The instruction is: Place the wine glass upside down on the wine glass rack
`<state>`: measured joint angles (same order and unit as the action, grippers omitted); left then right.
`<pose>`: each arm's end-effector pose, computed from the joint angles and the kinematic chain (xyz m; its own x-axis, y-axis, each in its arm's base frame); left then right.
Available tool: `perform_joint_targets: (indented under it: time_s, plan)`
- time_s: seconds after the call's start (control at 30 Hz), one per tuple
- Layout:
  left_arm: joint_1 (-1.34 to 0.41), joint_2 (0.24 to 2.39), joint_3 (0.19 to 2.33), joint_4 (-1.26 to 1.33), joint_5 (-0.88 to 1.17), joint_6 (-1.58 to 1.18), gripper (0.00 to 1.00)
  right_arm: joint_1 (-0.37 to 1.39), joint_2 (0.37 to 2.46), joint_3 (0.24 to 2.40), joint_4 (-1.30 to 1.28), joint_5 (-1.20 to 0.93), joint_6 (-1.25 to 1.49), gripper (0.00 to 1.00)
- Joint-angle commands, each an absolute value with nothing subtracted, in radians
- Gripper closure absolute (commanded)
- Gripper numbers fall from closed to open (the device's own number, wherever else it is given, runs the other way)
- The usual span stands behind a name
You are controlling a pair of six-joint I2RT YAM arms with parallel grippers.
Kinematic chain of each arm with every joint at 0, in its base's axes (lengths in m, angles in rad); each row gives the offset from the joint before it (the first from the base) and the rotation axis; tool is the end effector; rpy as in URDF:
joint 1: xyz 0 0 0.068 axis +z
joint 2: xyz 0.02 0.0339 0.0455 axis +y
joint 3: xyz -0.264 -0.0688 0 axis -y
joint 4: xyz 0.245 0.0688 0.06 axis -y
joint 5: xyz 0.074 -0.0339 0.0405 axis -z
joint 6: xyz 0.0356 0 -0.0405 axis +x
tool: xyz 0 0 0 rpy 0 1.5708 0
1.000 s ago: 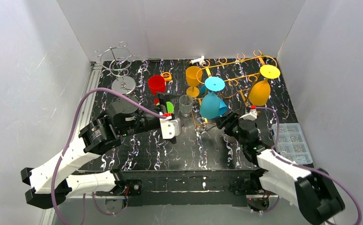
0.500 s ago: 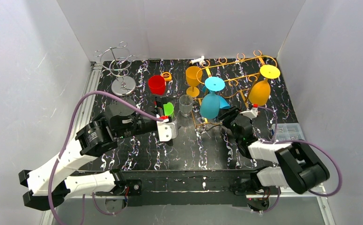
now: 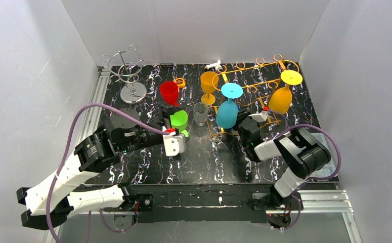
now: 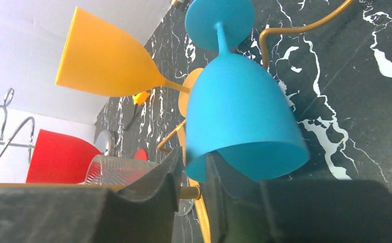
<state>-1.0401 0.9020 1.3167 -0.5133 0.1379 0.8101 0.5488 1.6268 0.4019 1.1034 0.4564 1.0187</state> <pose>0.0793 -0.1449 0.4635 0.6346 0.3362 -0.6959 0.6728 0.2028 0.7115 0.2466 0.1324 0.1541 -0.1352 0.8132 -0.5661 0.0382 0.5752 0.8171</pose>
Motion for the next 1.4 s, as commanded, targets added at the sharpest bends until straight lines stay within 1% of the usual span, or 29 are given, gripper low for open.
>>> perform_joint_targets:
  time_s: [0.0, 0.1, 0.2, 0.3, 0.4, 0.6, 0.8, 0.93, 1.0, 1.03, 1.07, 1.13, 1.2, 1.27, 1.3, 1.37]
  plan:
    - [-1.035, 0.874, 1.315, -0.541, 0.126, 0.811, 0.02, 0.562, 1.643, 0.424, 1.204, 0.543, 1.003, 0.78]
    - [-1.035, 0.87, 1.316, -0.544, 0.127, 0.809, 0.02, 0.582, 1.565, 0.418, 1.143, 0.57, 0.956, 0.99]
    - [-1.035, 0.868, 1.321, -0.546, 0.13, 0.803, 0.02, 0.59, 1.422, 0.424, 0.987, 0.599, 0.895, 0.99]
    - [-1.035, 0.868, 1.326, -0.548, 0.128, 0.803, 0.02, 0.591, 1.289, 0.404, 0.901, 0.604, 0.854, 0.99]
    - [-1.036, 0.868, 1.332, -0.548, 0.131, 0.804, 0.02, 0.596, 1.124, 0.38, 0.721, 0.627, 0.841, 0.99]
    - [-1.035, 0.885, 1.352, -0.554, 0.144, 0.791, 0.02, 0.632, 0.742, 0.357, 0.255, 0.7, 0.841, 0.99]
    - [-1.036, 0.904, 1.353, -0.555, 0.17, 0.78, 0.02, 0.673, 0.403, 0.36, -0.14, 0.657, 0.892, 0.99]
    - [-1.036, 0.927, 1.371, -0.554, 0.19, 0.762, 0.02, 0.676, 0.24, 0.44, -0.407, 0.612, 0.9, 0.99]
    - [-1.035, 0.945, 1.374, -0.552, 0.214, 0.75, 0.02, 0.676, 0.178, 0.513, -0.546, 0.555, 0.859, 0.99]
    - [-1.036, 0.955, 1.353, -0.513, 0.251, 0.73, 0.02, 0.666, 0.156, 0.617, -0.638, 0.449, 0.817, 0.99]
    - [-1.036, 0.965, 1.344, -0.485, 0.268, 0.698, 0.02, 0.643, 0.147, 0.679, -0.688, 0.401, 0.791, 0.99]
    - [-1.036, 1.032, 1.347, -0.442, 0.323, 0.572, 0.02, 0.548, 0.135, 0.822, -0.8, 0.248, 0.735, 0.99]
    - [-1.036, 1.089, 1.347, -0.38, 0.369, 0.462, 0.02, 0.464, 0.145, 0.912, -0.855, 0.102, 0.705, 0.99]
    - [-1.037, 1.195, 1.387, -0.267, 0.393, 0.371, 0.02, 0.431, 0.115, 0.946, -0.833, -0.105, 0.713, 0.99]
    - [-1.037, 1.301, 1.497, -0.214, 0.413, 0.315, 0.07, 0.431, 0.065, 0.958, -0.761, -0.199, 0.725, 0.99]
    - [-1.037, 1.379, 1.588, -0.217, 0.434, 0.248, 0.14, 0.431, 0.062, 0.968, -0.72, -0.236, 0.718, 0.99]
